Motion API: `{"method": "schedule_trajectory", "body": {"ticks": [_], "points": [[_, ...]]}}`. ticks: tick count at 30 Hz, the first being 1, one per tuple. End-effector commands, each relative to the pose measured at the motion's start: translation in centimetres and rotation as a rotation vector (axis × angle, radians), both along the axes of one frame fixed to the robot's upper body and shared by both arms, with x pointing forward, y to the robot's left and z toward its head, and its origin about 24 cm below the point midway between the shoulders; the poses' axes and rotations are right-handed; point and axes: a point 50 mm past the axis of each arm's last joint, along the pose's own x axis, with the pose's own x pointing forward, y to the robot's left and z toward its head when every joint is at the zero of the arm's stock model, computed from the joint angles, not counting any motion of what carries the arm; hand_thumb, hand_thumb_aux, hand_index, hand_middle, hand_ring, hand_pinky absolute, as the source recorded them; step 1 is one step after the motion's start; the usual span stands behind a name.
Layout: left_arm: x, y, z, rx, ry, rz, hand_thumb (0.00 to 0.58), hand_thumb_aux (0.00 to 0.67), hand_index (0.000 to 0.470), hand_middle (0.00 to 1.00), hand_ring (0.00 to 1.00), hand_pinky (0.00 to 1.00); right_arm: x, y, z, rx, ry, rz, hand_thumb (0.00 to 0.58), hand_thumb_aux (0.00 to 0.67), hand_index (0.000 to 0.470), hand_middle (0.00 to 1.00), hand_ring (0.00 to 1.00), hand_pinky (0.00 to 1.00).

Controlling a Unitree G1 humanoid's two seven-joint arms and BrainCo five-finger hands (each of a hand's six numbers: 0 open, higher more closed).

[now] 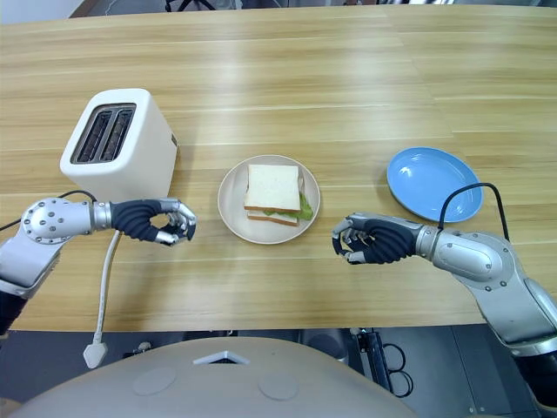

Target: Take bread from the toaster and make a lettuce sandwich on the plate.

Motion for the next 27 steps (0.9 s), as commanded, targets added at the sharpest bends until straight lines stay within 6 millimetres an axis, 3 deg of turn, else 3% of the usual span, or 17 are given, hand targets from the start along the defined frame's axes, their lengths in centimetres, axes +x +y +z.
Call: {"method": "schedule_trajectory", "body": {"ticks": [1,6,13,17,18,19,23,24,27], "points": [[-1.5,-0.3,-3.0,0.149,0.179,-0.082,0.58,0.67,0.46,1.0,1.0,1.0,-0.1,2.0,-2.0,-0.002,0.101,0.088,0.58,0.67,0.46,1.0,1.0,1.0],[-1.0,-2.2,-5.9,0.186,0.243,-0.131,0.58,0.67,0.46,1.0,1.0,1.0,0.7,5.1,-5.6,-0.022,0.215,0.193,0.58,0.67,0.46,1.0,1.0,1.0],[1.4,-3.7,-9.1,0.314,0.235,-0.152,0.58,0.67,0.46,1.0,1.0,1.0,3.9,6.1,-9.8,-0.138,0.27,0.181,0.58,0.67,0.46,1.0,1.0,1.0],[4.4,-4.6,-9.8,0.324,0.128,-0.083,0.58,0.654,0.449,1.0,1.0,1.0,6.5,6.3,-10.1,-0.127,0.171,0.113,0.58,0.67,0.46,1.0,1.0,1.0],[5.6,-4.9,-9.9,0.332,0.084,-0.036,0.545,0.504,0.346,1.0,1.0,1.0,7.6,6.4,-9.8,-0.095,0.125,0.079,0.58,0.67,0.46,1.0,1.0,1.0],[6.5,-5.1,-10.0,0.345,0.048,-0.008,0.543,0.502,0.345,1.0,1.0,1.0,8.4,6.3,-9.6,-0.075,0.086,0.05,0.58,0.67,0.46,1.0,1.0,1.0],[9.4,-6.0,-9.8,0.381,-0.031,0.06,0.556,0.533,0.366,1.0,1.0,1.0,12.1,5.3,-8.5,-0.082,-0.09,-0.075,0.58,0.67,0.46,1.0,1.0,1.0],[10.0,-6.3,-9.6,0.376,-0.048,0.074,0.578,0.633,0.435,1.0,1.0,1.0,12.9,5.2,-8.2,-0.07,-0.121,-0.101,0.58,0.67,0.46,1.0,1.0,1.0],[11.5,-6.7,-8.8,0.359,-0.097,0.129,0.58,0.667,0.458,1.0,1.0,1.0,14.8,5.3,-8.0,-0.074,-0.198,-0.144,0.58,0.67,0.46,1.0,1.0,1.0]]}}
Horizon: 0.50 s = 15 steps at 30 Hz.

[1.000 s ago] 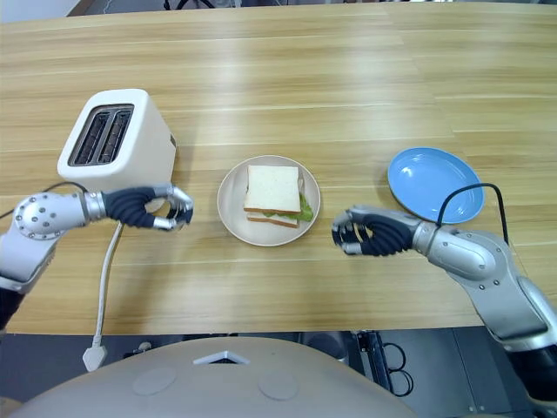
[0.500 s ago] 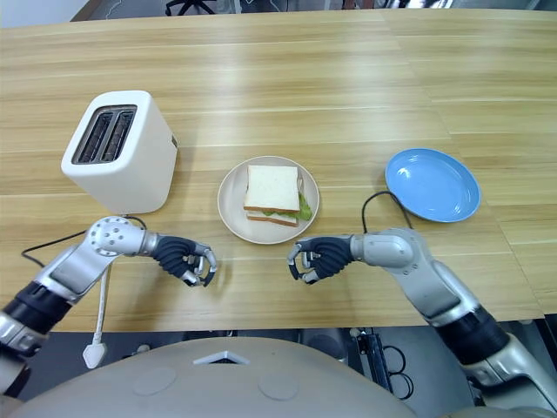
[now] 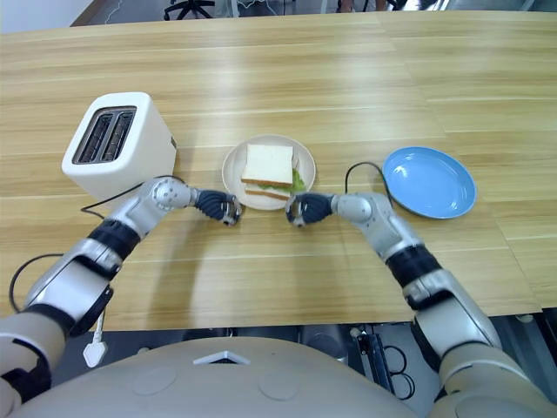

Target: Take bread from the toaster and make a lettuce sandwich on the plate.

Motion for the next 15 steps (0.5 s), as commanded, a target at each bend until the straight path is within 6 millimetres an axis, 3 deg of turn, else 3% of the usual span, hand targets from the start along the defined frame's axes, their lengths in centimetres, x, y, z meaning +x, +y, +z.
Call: {"method": "schedule_trajectory", "body": {"ticks": [1,7,9,10,11,12,13,14,15], "points": [[1.0,0.2,-0.4,0.028,-0.034,0.061,0.58,0.67,0.46,1.0,1.0,1.0,1.8,-0.1,-0.1,-0.018,-0.09,-0.055,0.58,0.67,0.46,1.0,1.0,1.0],[2.3,-0.1,0.2,0.021,-0.083,0.124,0.58,0.67,0.46,1.0,1.0,1.0,3.4,0.1,-0.4,-0.064,-0.167,-0.098,0.58,0.67,0.46,1.0,1.0,1.0],[2.3,0.2,0.1,0.02,-0.089,0.134,0.564,0.56,0.384,1.0,1.0,1.0,3.6,0.0,-0.4,-0.082,-0.188,-0.104,0.58,0.67,0.46,1.0,1.0,1.0],[2.4,0.4,0.2,0.021,-0.1,0.134,0.496,0.415,0.285,1.0,1.0,1.0,3.6,-0.1,-0.4,-0.088,-0.205,-0.106,0.58,0.67,0.46,1.0,1.0,1.0],[2.4,0.6,0.4,0.022,-0.116,0.128,0.179,0.113,0.078,1.0,1.0,1.0,3.7,-0.3,-0.2,-0.091,-0.226,-0.104,0.58,0.67,0.46,0.91,0.91,0.91],[2.5,0.8,0.8,0.015,-0.131,0.121,0.0,0.0,0.0,0.76,0.76,0.76,3.7,-0.5,0.1,-0.089,-0.251,-0.102,0.559,0.541,0.372,0.4,0.4,0.4],[2.5,1.0,1.3,-0.013,-0.146,0.11,0.0,0.0,0.0,0.36,0.36,0.36,3.8,-0.7,0.6,-0.07,-0.284,-0.106,0.458,0.363,0.249,0.0,0.0,0.0],[2.5,1.1,1.9,-0.059,-0.155,0.104,0.0,0.0,0.0,0.0,0.0,0.0,3.8,-1.0,1.2,-0.039,-0.317,-0.113,0.066,0.039,0.027,0.0,0.0,0.0],[2.6,1.1,2.7,-0.116,-0.167,0.105,0.0,0.0,0.0,0.0,0.0,0.0,3.8,-1.3,1.9,-0.005,-0.349,-0.122,0.0,0.0,0.0,0.0,0.0,0.0]]}}
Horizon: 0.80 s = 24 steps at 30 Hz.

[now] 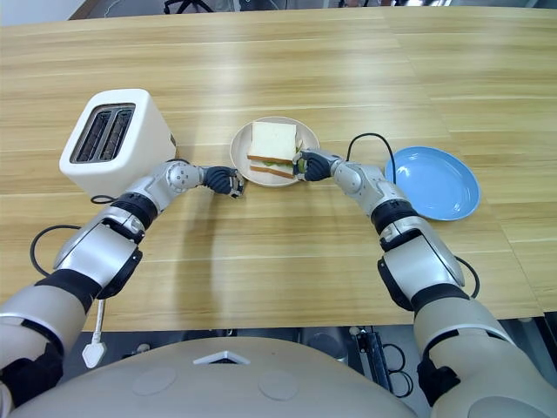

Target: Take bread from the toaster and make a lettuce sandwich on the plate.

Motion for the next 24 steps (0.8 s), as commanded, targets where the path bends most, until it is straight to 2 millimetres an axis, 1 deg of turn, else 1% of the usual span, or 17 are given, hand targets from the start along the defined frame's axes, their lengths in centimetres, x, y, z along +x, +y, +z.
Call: {"method": "schedule_trajectory", "body": {"ticks": [1,3,6,8,9,11,14,16,18,21,24], "points": [[0.1,0.9,2.7,-0.168,-0.064,-0.002,0.0,0.0,0.0,0.0,0.0,0.0,-0.1,-1.5,2.3,0.086,-0.13,-0.012,0.0,0.0,0.0,0.0,0.0,0.0],[-0.1,0.9,5.2,-0.326,-0.153,0.03,0.0,0.0,0.0,0.0,0.0,0.0,-0.5,-2.2,3.9,0.179,-0.211,-0.029,0.0,0.0,0.0,0.0,0.0,0.0],[-0.9,1.1,9.3,-0.65,-0.288,0.142,0.0,0.0,0.0,0.0,0.0,0.0,-1.8,-2.8,6.8,0.366,-0.324,-0.052,0.0,0.0,0.0,0.0,0.0,0.0],[-2.4,1.7,11.2,-0.815,-0.364,0.202,0.0,0.0,0.0,0.0,0.0,0.0,-3.0,-2.7,8.4,0.469,-0.373,-0.059,0.0,0.0,0.0,0.0,0.0,0.0],[-3.2,2.1,11.8,-0.876,-0.393,0.233,0.0,0.0,0.0,0.0,0.0,0.0,-3.6,-2.5,9.0,0.511,-0.383,-0.059,0.0,0.0,0.0,0.0,0.0,0.0],[-4.8,2.4,12.5,-0.941,-0.438,0.264,0.0,0.0,0.0,0.0,0.0,0.0,-4.7,-2.4,10.1,0.596,-0.395,-0.066,0.0,0.0,0.0,0.0,0.0,0.0],[-6.5,3.0,13.0,-1.038,-0.483,0.357,0.0,0.0,0.0,0.0,0.0,0.0,-6.1,-2.2,10.9,0.711,-0.394,-0.087,0.0,0.0,0.0,0.0,0.0,0.0],[-7.1,3.2,13.1,-1.12,-0.506,0.429,0.0,0.0,0.0,0.0,0.0,0.0,-6.6,-2.3,11.1,0.811,-0.391,-0.123,0.0,0.0,0.0,0.0,0.0,0.0],[-7.4,3.5,12.7,-1.186,-0.544,0.501,0.0,0.0,0.0,0.0,0.0,0.0,-6.9,-2.5,10.8,0.949,-0.384,-0.185,0.0,0.0,0.0,0.0,0.0,0.0],[-7.5,4.2,11.2,-1.294,-0.591,0.643,0.0,0.0,0.0,0.0,0.0,0.0,-6.8,-3.2,8.1,1.143,-0.326,-0.347,0.0,0.0,0.0,0.0,0.0,0.0],[-7.3,4.2,9.4,-1.339,-0.6,0.734,0.0,0.0,0.0,0.0,0.0,0.0,-6.8,-3.4,5.5,1.172,-0.286,-0.445,0.0,0.0,0.0,0.0,0.0,0.0]]}}
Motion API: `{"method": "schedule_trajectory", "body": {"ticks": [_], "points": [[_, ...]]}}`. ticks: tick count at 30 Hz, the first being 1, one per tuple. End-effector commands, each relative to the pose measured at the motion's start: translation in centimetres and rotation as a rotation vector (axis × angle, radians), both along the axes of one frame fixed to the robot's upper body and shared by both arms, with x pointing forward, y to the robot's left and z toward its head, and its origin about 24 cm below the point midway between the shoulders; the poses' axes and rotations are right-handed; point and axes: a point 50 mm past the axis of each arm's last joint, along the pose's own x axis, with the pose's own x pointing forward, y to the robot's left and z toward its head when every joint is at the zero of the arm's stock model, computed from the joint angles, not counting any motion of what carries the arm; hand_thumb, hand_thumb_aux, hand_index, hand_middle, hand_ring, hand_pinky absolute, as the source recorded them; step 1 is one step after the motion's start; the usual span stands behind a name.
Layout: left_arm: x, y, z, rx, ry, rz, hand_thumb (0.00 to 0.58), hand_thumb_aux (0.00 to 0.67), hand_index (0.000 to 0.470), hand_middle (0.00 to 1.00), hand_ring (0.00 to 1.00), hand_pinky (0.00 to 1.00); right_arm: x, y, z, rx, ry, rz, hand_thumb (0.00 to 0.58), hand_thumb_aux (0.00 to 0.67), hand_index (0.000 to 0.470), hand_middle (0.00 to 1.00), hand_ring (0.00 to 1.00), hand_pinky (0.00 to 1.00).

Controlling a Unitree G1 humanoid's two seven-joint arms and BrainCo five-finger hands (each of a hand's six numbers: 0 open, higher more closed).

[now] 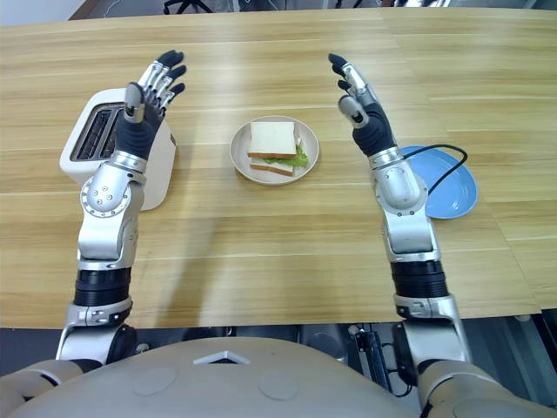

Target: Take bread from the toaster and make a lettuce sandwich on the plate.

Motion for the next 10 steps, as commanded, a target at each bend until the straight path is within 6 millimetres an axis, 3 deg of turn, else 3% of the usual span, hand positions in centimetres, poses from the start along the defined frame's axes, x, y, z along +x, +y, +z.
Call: {"method": "schedule_trajectory", "body": {"ticks": [1,6,10], "points": [[0.3,0.5,-2.4,-0.079,0.042,0.089,0.0,0.0,0.0,0.0,0.0,0.0,0.0,-0.7,-3.4,0.062,0.112,-0.076,0.0,0.0,0.0,0.0,0.0,0.0],[0.3,-1.5,-4.7,-0.08,0.079,0.044,0.0,0.0,0.0,0.0,0.0,0.0,-0.5,-0.2,-5.8,0.073,0.168,-0.091,0.0,0.0,0.0,0.0,0.0,0.0],[0.6,-1.7,-6.2,-0.073,0.114,0.05,0.0,0.0,0.0,0.0,0.0,0.0,-0.7,-0.3,-6.6,0.091,0.191,-0.104,0.0,0.0,0.0,0.0,0.0,0.0]]}}
